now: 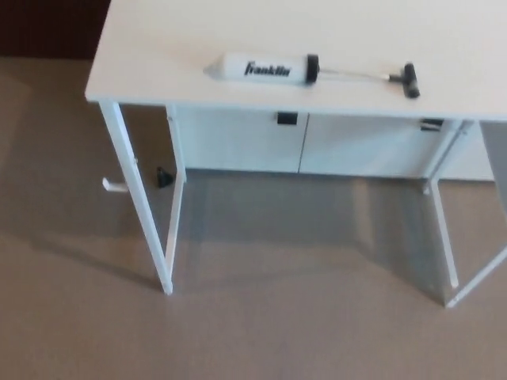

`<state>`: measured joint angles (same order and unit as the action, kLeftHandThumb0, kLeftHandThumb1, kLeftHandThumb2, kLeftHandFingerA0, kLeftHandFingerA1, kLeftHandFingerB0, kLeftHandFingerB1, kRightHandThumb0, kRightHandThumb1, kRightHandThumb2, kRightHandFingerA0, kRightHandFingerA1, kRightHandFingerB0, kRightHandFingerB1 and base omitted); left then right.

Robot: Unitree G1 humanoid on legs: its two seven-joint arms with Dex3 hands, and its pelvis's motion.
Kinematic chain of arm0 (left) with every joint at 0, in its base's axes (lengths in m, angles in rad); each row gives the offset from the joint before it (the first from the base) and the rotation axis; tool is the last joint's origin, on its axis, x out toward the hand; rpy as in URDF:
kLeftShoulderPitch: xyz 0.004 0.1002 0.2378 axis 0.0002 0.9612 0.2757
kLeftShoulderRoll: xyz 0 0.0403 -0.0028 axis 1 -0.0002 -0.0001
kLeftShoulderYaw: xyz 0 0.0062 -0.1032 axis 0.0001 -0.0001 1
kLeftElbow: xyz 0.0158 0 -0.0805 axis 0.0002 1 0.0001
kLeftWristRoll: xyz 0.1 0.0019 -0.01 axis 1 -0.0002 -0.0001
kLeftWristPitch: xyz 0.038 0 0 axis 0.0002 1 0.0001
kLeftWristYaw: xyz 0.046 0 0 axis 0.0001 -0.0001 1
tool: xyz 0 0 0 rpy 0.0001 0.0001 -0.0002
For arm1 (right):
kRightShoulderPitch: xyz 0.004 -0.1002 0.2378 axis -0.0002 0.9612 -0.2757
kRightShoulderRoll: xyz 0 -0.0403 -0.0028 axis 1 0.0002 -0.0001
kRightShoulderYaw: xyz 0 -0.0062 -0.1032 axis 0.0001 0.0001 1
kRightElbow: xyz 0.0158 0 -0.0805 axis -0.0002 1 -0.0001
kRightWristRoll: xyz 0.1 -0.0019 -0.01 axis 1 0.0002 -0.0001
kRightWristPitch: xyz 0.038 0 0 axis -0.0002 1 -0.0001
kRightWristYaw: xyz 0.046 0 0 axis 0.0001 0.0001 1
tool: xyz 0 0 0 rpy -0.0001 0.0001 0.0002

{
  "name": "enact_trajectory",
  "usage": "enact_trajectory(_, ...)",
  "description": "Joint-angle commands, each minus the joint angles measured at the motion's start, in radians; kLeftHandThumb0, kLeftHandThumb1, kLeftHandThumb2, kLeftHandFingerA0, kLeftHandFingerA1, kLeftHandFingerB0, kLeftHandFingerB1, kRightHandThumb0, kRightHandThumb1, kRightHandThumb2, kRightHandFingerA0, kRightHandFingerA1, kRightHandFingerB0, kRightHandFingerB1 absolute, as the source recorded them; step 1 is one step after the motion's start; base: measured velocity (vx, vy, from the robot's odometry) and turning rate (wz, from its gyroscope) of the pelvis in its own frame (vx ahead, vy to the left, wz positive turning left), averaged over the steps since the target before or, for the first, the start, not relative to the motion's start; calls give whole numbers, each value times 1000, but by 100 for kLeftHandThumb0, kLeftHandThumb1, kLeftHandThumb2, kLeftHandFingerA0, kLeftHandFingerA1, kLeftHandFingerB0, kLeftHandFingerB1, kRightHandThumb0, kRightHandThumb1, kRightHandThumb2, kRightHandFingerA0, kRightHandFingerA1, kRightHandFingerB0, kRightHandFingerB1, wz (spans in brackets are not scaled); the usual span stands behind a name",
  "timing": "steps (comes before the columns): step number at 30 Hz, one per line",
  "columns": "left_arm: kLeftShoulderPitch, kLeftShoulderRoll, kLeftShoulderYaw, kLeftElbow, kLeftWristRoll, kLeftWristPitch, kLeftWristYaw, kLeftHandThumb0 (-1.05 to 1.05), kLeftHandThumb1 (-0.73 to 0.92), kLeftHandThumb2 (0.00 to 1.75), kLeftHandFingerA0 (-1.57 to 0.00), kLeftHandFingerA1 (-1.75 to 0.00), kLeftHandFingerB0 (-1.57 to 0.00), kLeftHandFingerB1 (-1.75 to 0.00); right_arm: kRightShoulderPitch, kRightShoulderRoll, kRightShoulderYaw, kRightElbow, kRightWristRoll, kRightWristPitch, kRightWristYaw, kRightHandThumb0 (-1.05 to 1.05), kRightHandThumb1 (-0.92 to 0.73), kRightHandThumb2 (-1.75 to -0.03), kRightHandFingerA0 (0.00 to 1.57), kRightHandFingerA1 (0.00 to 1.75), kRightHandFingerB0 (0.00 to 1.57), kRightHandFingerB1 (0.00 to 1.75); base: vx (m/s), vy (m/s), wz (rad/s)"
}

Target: The robot walks towards a desk on which an air pump is kept in the middle. It lifts it up and holds it with its left hand and uses its right hand to compress it by pushing its handle inwards.

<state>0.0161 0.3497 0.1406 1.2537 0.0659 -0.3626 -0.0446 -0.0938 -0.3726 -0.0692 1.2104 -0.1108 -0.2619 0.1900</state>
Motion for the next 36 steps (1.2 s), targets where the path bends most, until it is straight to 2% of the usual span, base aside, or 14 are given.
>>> enact_trajectory(1,28,-6,13,10,-15,-30,-3,-50,80,63,-37,-40,-31,-33,20,-12,-2,11,9,-5,12,-30,-57,-108,6,50,6,49,164,-36,6)
enact_trajectory(9,38,-9,13,10,-10,-39,11,-51,77,63,-38,-39,-31,-33,23,-14,5,11,4,-8,10,-30,-56,-108,6,50,6,49,110,-145,0)
enact_trajectory(10,38,-10,14,10,-10,-39,13,-52,79,63,-37,-39,-31,-32,23,-15,5,10,4,-6,11,-55,-81,-65,22,32,19,29,116,-60,-8)
enact_trajectory(11,38,-10,14,10,-10,-39,13,-52,79,63,-37,-39,-31,-32,23,-15,5,11,4,-6,12,-55,-81,-65,22,32,19,29,128,-56,-8)
enact_trajectory(12,38,-9,12,10,-7,-41,14,-49,61,97,-33,-55,-18,-46,20,-15,7,10,3,-7,11,-30,-57,-108,6,50,6,49,126,-35,-9)
enact_trajectory(15,38,-7,10,9,-4,-42,16,-49,61,97,-33,-55,-18,-46,17,-15,9,10,1,-7,10,-30,-57,-108,6,50,6,49,142,22,-11)
enact_trajectory(16,36,-6,10,10,-5,-44,8,-49,62,97,-33,-55,-18,-46,12,-13,3,11,10,-6,19,-54,-81,-65,22,32,19,29,142,27,-7)
enact_trajectory(18,35,-5,11,10,-6,-45,2,-50,62,98,-32,-55,-18,-46,9,-14,4,9,9,0,18,-54,-81,-65,21,31,19,29,139,90,15)
enact_trajectory(19,33,-4,13,11,-9,-43,0,-53,79,63,-37,-38,-30,-32,7,-14,7,7,6,3,16,-54,-81,-65,22,32,19,29,205,249,-27)
enact_trajectory(20,32,-4,15,11,-11,-41,0,-53,79,63,-37,-38,-30,-32,6,-15,8,7,4,3,14,-54,-81,-65,22,32,19,29,181,267,10)
enact_trajectory(21,29,-5,16,11,-12,-41,0,-49,80,64,-38,-40,-30,-34,4,-15,12,7,0,4,9,-29,-57,-108,7,50,6,49,186,309,3)
enact_trajectory(34,11,-4,23,16,-17,-27,-10,-50,79,63,-34,-38,-30,-33,-5,-16,15,2,3,12,8,-30,-57,-108,6,49,6,48,129,44,-2)
enact_trajectory(35,8,-4,23,15,-18,-25,-10,-51,80,62,-35,-38,-30,-32,-7,-17,16,3,3,11,10,-54,-81,-65,22,32,19,29,142,-105,21)
enact_trajectory(36,6,-4,24,14,-18,-23,-9,-51,80,62,-35,-38,-30,-32,-9,-18,17,3,2,10,11,-54,-81,-65,22,32,19,29,139,-88,17)
